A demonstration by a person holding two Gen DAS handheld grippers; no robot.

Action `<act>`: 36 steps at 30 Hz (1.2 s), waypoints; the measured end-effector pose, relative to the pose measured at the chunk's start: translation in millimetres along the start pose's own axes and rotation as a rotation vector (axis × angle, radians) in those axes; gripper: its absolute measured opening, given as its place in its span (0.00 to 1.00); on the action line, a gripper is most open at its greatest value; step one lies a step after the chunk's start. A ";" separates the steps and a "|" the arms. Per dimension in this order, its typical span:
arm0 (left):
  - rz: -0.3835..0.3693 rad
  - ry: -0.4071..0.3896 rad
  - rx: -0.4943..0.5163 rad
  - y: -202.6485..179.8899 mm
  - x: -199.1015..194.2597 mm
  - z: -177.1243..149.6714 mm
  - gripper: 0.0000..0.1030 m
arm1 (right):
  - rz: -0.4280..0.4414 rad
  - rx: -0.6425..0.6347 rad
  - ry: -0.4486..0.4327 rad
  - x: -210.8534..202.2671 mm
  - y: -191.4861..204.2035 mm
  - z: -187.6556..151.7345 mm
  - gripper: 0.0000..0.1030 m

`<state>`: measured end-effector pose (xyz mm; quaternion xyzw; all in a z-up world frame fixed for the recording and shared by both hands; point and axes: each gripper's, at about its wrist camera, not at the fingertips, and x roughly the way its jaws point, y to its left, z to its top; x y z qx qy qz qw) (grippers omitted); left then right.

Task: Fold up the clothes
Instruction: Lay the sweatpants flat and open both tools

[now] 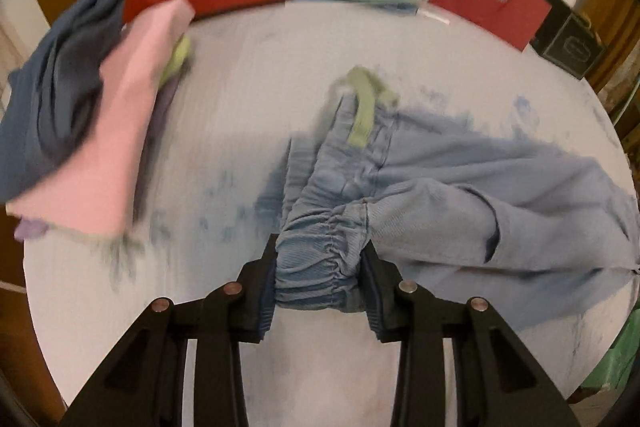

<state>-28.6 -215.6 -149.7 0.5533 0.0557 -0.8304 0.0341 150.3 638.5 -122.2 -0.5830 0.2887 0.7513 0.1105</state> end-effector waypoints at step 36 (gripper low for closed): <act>-0.017 0.078 0.067 -78.0 22.3 -34.5 0.68 | -0.065 0.056 -0.176 -21.5 18.9 -21.9 0.69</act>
